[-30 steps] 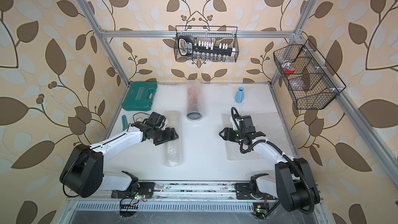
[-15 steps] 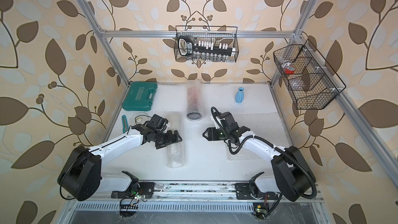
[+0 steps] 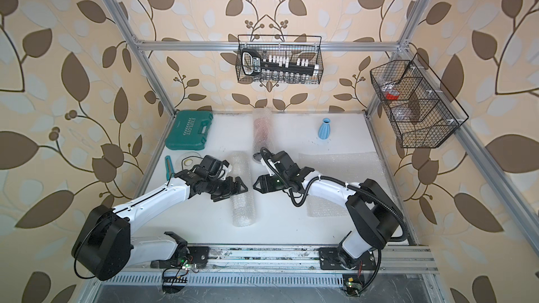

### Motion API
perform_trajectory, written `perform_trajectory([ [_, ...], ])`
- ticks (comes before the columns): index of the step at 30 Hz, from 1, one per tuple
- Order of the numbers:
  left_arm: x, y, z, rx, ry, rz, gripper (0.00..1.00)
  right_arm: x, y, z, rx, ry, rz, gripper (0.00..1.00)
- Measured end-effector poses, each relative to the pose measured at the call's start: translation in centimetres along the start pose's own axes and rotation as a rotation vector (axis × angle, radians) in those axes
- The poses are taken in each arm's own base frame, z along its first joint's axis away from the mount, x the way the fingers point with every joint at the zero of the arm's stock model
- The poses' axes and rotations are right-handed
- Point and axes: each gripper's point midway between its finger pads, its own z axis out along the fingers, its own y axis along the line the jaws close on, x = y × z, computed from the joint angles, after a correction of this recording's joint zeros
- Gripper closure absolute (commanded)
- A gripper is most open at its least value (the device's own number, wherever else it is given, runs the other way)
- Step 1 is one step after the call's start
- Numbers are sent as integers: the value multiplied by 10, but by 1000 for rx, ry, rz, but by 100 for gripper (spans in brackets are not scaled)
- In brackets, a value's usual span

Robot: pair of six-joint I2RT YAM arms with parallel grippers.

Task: Unwrap the vase from the bubble wrap
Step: Unwrap the bubble wrap at the center of the board.

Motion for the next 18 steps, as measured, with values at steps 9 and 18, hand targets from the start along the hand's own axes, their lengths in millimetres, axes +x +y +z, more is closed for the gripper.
perform_trajectory([
  [9,3,-3,-1,22,13,26,19,-2,16,16,-40,26,-6,44],
  [18,5,-2,-1,16,16,34,15,1,11,28,-21,52,17,58],
])
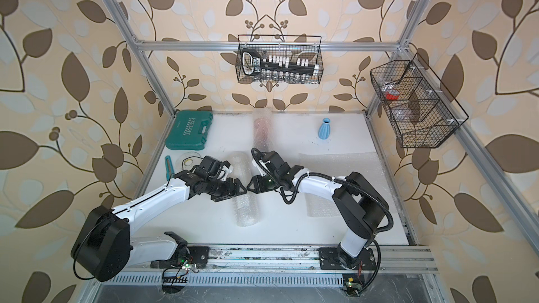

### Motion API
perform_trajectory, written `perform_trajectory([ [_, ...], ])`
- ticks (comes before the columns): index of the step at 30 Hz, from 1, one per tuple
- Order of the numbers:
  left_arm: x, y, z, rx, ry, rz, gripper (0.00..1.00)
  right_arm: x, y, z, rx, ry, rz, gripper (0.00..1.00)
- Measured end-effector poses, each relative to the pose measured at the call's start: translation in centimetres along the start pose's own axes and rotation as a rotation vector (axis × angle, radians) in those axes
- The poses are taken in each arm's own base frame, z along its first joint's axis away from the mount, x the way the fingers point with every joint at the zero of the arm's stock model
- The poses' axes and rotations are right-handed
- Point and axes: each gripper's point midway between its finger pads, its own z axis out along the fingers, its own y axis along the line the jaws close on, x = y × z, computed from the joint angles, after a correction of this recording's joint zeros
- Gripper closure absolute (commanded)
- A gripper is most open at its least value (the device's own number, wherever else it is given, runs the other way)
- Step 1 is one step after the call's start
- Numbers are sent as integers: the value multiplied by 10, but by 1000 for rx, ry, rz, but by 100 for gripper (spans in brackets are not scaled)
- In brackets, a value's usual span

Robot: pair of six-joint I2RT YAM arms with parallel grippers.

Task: Unwrap the vase from the bubble wrap
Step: Unwrap the bubble wrap at the center of the board.

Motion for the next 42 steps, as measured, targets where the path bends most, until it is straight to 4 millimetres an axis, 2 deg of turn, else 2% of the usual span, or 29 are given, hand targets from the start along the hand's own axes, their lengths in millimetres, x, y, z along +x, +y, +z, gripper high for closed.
perform_trajectory([
  [5,-1,3,-7,-25,-27,5,1,3,-8,1,40,10,9,60],
  [10,-5,11,-13,-51,-53,-19,1,5,-14,1,78,12,15,60],
  [15,-17,20,-15,-33,-65,-81,1,8,-22,0,118,16,24,60],
  [35,-31,5,23,101,53,-112,2,13,-38,-7,237,12,20,58],
  [42,-30,3,31,113,83,-130,8,8,-27,-13,307,8,-22,57],
])
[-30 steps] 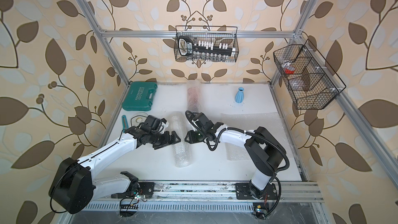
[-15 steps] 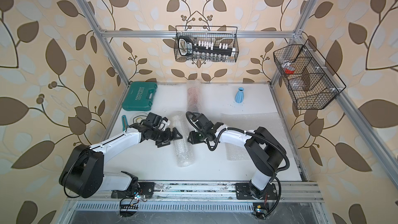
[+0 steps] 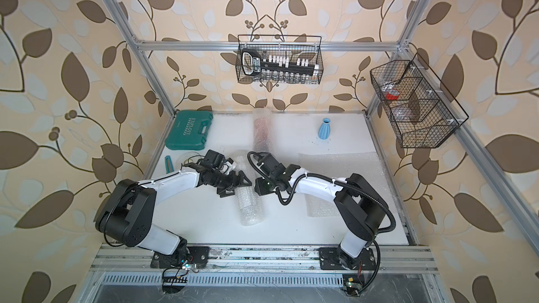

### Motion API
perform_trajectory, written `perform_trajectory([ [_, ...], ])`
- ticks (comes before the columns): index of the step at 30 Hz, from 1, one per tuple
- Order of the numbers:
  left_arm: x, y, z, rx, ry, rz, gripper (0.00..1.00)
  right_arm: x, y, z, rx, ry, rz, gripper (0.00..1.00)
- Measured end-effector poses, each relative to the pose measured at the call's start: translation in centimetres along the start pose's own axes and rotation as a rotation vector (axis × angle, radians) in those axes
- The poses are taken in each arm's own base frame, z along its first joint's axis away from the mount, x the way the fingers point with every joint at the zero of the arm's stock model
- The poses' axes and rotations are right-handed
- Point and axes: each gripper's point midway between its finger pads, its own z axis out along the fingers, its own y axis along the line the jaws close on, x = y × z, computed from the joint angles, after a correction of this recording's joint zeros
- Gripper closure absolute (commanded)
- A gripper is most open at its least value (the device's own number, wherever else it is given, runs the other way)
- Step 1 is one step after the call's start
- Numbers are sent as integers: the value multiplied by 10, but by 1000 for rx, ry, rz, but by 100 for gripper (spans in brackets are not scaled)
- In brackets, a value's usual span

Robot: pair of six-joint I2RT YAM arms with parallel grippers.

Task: Unwrap the vase from the bubble wrap
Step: Unwrap the bubble wrap at the center of the board.

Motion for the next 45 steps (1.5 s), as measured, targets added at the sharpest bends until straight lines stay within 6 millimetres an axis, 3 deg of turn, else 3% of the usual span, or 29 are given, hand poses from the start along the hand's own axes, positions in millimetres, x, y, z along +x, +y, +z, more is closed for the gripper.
perform_trajectory([
  [10,1,-1,1,0,2,-5,14,-9,18,-19,119,-17,-37,62],
  [16,1,-1,1,0,2,-5,15,-9,25,-13,191,10,-49,68],
  [20,1,-1,1,0,2,-5,15,2,20,-9,233,50,-51,70],
  [39,0,-1,1,1,1,-5,16,7,7,-8,353,83,-51,75],
  [45,0,-1,1,2,1,-4,16,10,6,-5,360,96,-52,70],
])
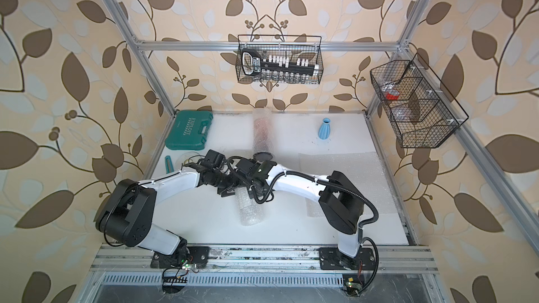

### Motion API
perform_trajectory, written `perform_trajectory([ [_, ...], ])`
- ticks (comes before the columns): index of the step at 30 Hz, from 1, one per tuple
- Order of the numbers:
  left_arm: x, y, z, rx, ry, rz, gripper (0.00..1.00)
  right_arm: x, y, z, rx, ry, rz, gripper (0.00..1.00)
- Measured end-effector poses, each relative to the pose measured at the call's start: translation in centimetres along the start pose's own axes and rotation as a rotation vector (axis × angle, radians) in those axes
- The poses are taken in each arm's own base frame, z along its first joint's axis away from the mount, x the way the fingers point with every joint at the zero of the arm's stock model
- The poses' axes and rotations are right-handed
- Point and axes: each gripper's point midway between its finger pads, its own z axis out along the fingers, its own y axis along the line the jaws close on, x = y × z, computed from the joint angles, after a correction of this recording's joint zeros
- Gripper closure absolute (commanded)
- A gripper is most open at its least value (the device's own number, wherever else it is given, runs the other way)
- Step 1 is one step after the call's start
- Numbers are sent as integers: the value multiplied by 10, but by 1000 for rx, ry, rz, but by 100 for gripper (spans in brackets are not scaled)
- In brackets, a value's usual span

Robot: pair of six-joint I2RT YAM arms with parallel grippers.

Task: Unwrap the vase from the bubble wrap
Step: Unwrap the bubble wrap at the center of the board.

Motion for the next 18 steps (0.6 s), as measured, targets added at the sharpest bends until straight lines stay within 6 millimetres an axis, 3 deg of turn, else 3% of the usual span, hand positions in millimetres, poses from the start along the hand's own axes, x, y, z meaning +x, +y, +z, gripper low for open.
perform_trajectory([
  [18,0,1,0,-3,1,4,17,17,6,8,-2,96,-87,72],
])
